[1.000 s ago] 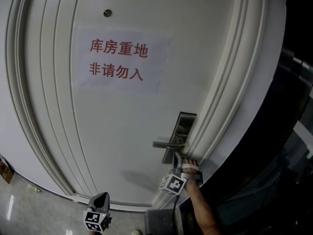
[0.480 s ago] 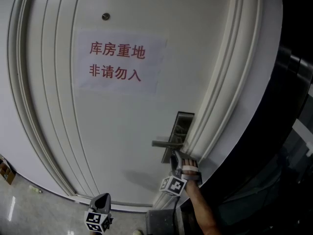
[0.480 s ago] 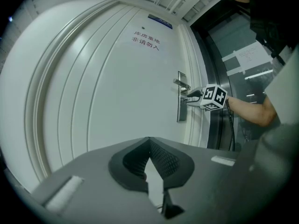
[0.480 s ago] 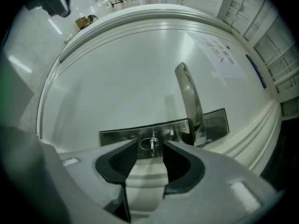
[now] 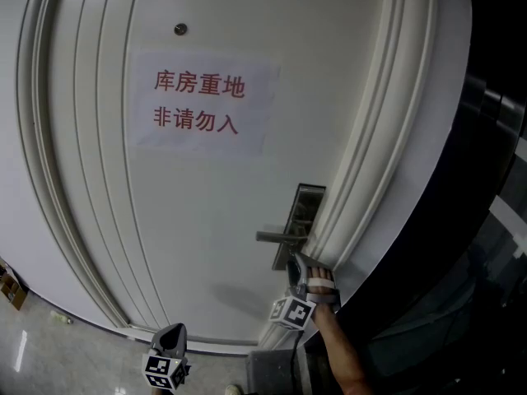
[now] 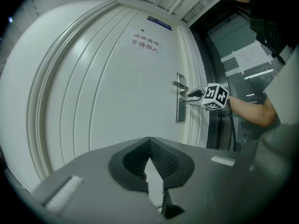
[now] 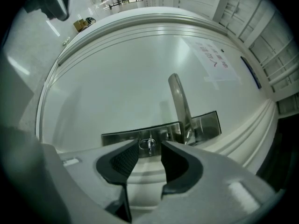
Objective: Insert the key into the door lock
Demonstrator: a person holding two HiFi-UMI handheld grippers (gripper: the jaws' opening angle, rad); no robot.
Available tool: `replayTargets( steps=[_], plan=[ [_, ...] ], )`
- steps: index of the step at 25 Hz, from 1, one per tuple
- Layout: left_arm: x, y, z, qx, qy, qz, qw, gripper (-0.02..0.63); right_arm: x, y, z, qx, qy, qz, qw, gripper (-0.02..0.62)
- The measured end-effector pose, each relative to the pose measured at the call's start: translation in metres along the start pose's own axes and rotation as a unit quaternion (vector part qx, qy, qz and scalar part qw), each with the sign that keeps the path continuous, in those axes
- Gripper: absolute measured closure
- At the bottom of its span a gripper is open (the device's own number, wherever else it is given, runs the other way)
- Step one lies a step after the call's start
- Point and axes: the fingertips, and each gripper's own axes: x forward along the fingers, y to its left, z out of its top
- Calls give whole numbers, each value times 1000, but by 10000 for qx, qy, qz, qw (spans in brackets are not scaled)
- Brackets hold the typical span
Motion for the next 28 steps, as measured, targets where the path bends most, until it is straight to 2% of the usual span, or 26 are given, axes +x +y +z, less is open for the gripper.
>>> replayTargets(
  steps=[4, 6, 13, 19, 23, 28],
  plan=[
    [-5, -2, 1, 39, -8, -27, 10000, 604, -11, 3, 1, 141, -39, 28, 9999, 481],
    [-8, -4, 1, 52, -18, -48, 10000, 604, -17, 2, 2, 244, -85, 11, 9997, 525],
    [-16, -9, 4, 119, -44, -153, 9998, 604, -39, -3, 0, 699, -184, -89, 9973, 587],
    [-25, -19, 4, 207, -39, -278, 9994, 604, -64, -2, -7, 1261, -249, -101, 9917, 592],
    [-30, -26, 2, 256, -27, -379, 9990, 604, -78, 6, -19, 2010, -332, 2, 9790, 592],
    [-37, -32, 3, 305, -16, -485, 9984, 604, -106, 5, -31, 3054, -337, 6, 9516, 594]
  ],
)
